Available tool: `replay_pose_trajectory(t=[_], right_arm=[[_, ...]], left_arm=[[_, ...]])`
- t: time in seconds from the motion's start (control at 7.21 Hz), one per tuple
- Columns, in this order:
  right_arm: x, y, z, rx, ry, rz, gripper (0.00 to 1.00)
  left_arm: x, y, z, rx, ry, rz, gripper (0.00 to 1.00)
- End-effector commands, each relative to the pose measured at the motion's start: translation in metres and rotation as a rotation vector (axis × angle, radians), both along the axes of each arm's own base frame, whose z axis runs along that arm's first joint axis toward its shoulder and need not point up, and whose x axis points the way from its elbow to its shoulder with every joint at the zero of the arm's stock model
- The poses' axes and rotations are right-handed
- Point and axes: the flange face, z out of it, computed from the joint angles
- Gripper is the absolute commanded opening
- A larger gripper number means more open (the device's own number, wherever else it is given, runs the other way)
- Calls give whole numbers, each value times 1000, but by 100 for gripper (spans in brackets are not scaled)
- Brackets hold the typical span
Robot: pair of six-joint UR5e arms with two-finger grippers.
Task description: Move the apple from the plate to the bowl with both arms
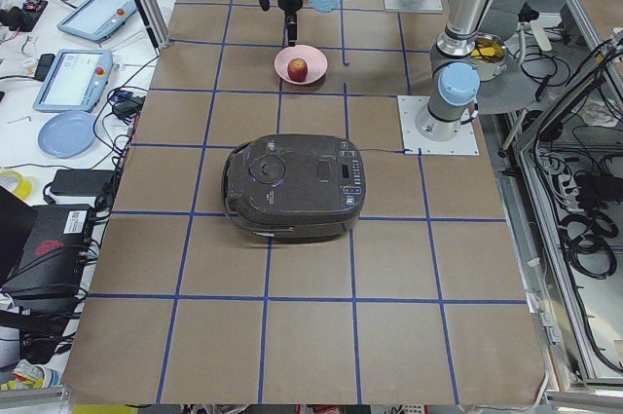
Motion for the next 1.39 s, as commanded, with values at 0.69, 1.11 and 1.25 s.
replay_pose_trajectory(t=[0.69, 1.11, 1.25], right_arm=[[113, -7, 42, -98, 91, 101, 0], [210, 26, 20, -95, 48, 10, 0], [215, 25, 22, -97, 25, 13, 0]], left_arm=[[-32, 0, -124, 55, -4, 54, 100], [-33, -6, -150, 71, -14, 52, 100], [-33, -7, -151, 68, -9, 52, 79]])
